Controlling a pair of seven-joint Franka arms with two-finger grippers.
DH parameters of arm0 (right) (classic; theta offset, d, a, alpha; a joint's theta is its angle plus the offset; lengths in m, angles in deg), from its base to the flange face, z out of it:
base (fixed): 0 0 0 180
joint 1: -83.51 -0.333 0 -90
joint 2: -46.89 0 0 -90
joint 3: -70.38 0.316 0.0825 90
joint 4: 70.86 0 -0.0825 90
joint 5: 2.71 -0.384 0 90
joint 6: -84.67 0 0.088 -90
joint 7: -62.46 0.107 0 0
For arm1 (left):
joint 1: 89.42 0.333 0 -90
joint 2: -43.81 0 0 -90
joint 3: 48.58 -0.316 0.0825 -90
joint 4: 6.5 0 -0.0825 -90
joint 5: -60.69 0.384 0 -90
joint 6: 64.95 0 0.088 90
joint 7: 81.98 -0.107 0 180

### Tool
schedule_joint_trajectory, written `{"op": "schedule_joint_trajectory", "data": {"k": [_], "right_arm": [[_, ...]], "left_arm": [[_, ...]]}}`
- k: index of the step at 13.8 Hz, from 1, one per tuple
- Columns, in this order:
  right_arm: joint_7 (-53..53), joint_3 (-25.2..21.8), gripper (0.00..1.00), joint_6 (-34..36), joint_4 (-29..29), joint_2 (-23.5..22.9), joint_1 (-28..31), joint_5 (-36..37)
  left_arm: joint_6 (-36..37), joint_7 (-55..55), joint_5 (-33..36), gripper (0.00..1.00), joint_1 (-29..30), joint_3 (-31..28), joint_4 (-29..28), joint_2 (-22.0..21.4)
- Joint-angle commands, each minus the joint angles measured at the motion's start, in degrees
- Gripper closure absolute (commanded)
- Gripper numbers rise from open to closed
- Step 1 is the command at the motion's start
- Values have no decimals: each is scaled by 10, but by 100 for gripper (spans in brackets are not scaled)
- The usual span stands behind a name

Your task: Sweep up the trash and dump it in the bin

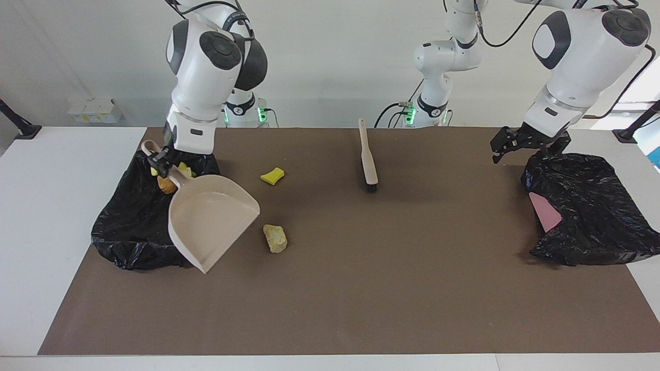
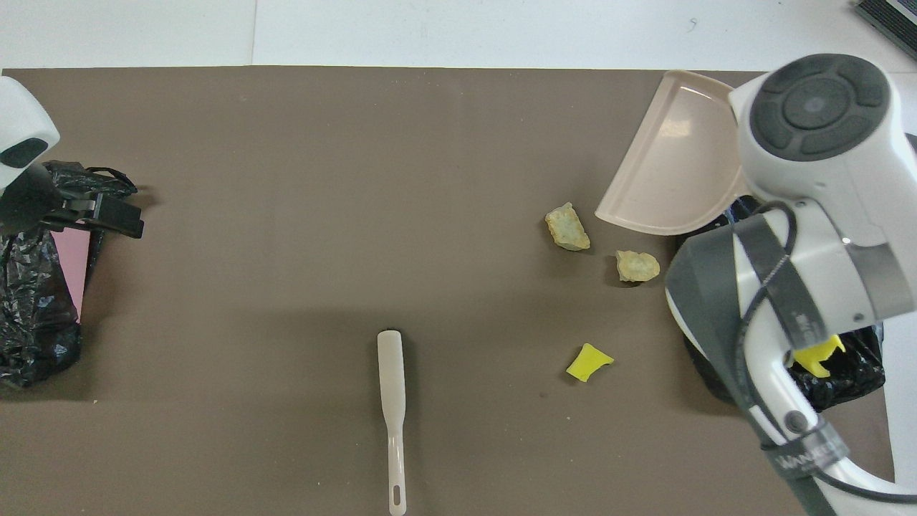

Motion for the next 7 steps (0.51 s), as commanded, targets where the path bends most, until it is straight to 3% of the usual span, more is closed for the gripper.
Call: {"op": "schedule_joint_trajectory", "data": {"k": [1,5,7], "right_arm": [[157,2,100,27,108,-89,-39,-69],[357,2,100,25,197,-170,-108,-107],[445,2,100,17,226,-200,-126,-151]], "left_arm": [[28,-3,11,0,5,6,1,-9],[28,2,9,0,14,5,1,-19],[19,-4,8,0,26,6,-24,-44]]}}
